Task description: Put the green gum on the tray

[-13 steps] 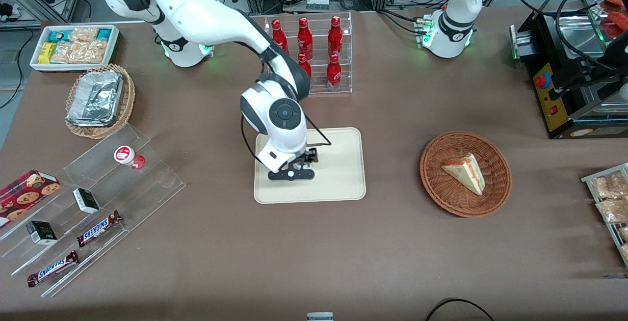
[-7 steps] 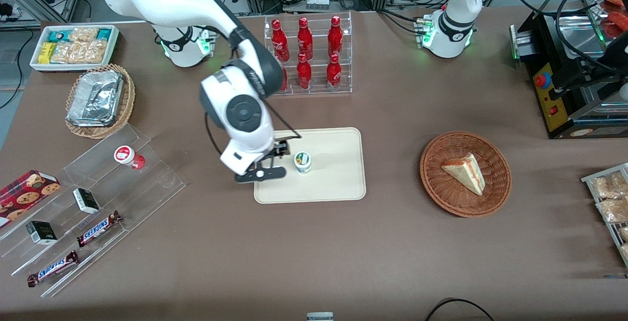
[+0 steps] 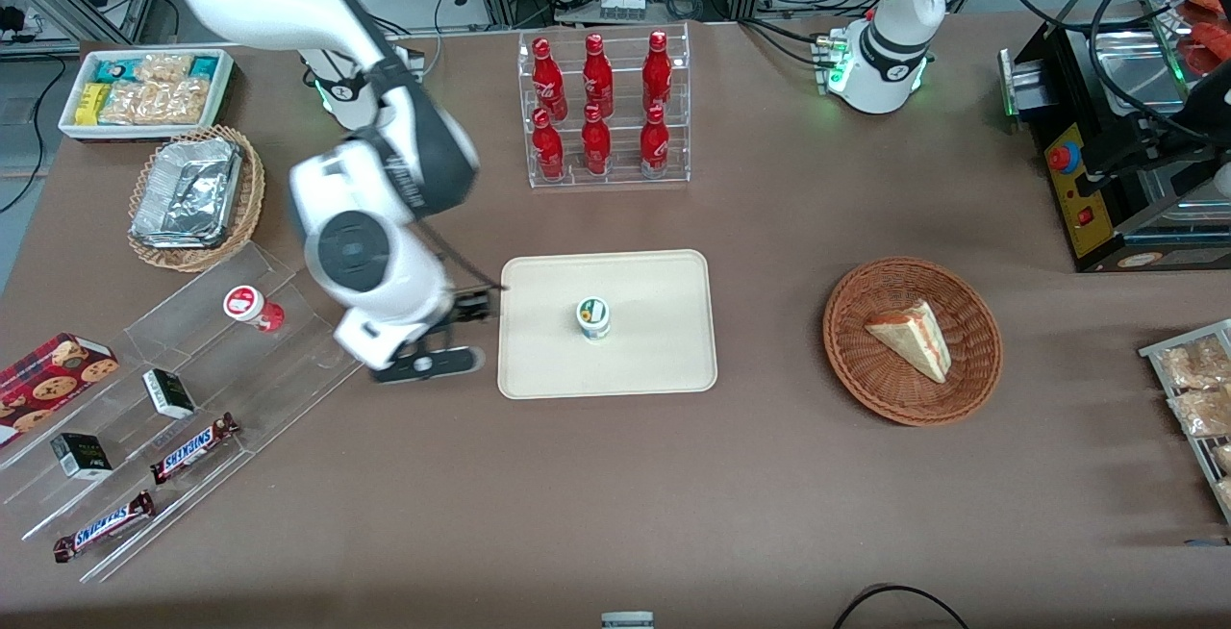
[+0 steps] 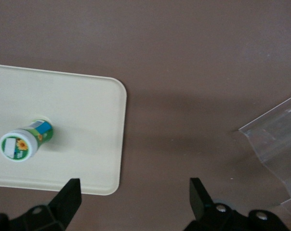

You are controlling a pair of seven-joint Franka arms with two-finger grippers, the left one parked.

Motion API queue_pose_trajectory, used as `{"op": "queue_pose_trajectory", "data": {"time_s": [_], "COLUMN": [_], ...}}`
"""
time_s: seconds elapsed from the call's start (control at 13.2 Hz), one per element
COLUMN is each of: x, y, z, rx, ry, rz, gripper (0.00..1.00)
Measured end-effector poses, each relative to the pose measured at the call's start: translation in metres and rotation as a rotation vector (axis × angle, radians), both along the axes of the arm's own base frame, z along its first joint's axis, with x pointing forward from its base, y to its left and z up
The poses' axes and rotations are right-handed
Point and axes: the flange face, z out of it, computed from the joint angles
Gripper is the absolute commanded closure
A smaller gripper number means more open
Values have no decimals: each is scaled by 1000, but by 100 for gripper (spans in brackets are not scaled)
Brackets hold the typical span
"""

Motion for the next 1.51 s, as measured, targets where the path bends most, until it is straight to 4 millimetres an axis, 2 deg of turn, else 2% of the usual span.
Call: {"op": "queue_pose_trajectory", "data": {"time_s": [0.23, 0.3, 0.45, 0.98, 1.36, 1.51], "x": [14, 13, 3, -36, -61, -70], "y": [-92, -116, -149, -202, -236, -241], "z": [24, 33, 52, 121, 147, 154], "rx": [28, 32, 37, 50, 51, 50], "ry": [-13, -20, -35, -106, -55, -27], "rz": [-2, -23, -64, -133, -112, -120], "gripper": [0, 0, 0, 0, 0, 0]}}
